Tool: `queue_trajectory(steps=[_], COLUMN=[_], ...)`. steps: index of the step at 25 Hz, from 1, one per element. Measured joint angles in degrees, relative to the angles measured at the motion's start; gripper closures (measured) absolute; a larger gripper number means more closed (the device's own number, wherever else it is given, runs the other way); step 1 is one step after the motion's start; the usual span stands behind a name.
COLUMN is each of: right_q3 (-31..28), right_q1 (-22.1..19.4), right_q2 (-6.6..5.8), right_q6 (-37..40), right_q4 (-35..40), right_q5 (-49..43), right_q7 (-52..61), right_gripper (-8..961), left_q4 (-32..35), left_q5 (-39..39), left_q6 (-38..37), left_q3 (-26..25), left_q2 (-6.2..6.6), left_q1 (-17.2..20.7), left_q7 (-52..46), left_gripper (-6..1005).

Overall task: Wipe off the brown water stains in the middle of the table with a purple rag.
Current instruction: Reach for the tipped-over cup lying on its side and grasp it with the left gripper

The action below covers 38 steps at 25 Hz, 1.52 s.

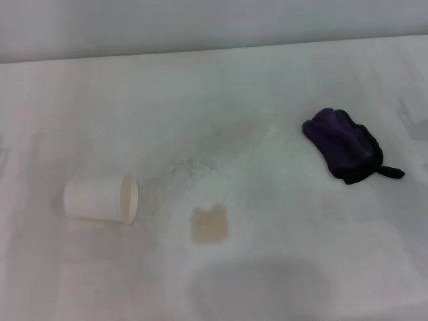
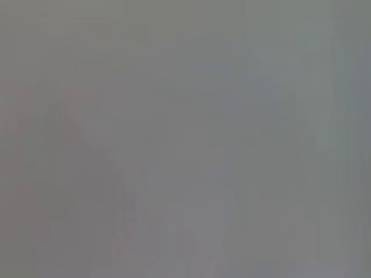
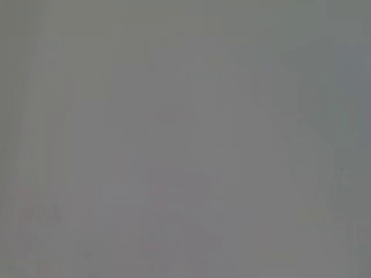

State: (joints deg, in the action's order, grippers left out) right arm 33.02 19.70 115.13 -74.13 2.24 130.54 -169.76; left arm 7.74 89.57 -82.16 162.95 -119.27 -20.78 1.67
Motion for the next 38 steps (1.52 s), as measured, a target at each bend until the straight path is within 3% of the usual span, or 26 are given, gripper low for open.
queue_trajectory(steps=[19, 23, 28, 34, 38], right_q3=[0.30, 0.30, 0.30, 0.30, 0.39], right_q1=[0.17, 0.37, 0.72, 0.92, 1.22], right_q2=[0.00, 0.00, 0.00, 0.03, 0.09], right_q6=[0.05, 0.05, 0.05, 0.04, 0.16], right_q4=[-1.14, -1.06, -1.11, -1.06, -1.10], right_q5=[-0.03, -0.07, -0.11, -0.12, -0.11], right_q7=[0.23, 0.17, 0.09, 0.04, -0.01], right_gripper=[174, 174, 174, 174, 174], left_q4=[-0.43, -4.47, -13.29, -24.91, -33.07], left_q5=[-2.83, -9.62, -22.38, -37.58, -45.79], left_q6=[2.62, 7.76, 9.05, 7.50, 2.22], left_q3=[0.09, 0.09, 0.10, 0.09, 0.11], left_q2=[0.28, 0.65, 0.70, 0.71, 0.75], left_q1=[-0.56, -3.36, -7.04, -11.96, -14.47], left_q7=[-1.94, -10.79, -24.98, -41.98, -50.75], left_gripper=[125, 124, 124, 123, 125])
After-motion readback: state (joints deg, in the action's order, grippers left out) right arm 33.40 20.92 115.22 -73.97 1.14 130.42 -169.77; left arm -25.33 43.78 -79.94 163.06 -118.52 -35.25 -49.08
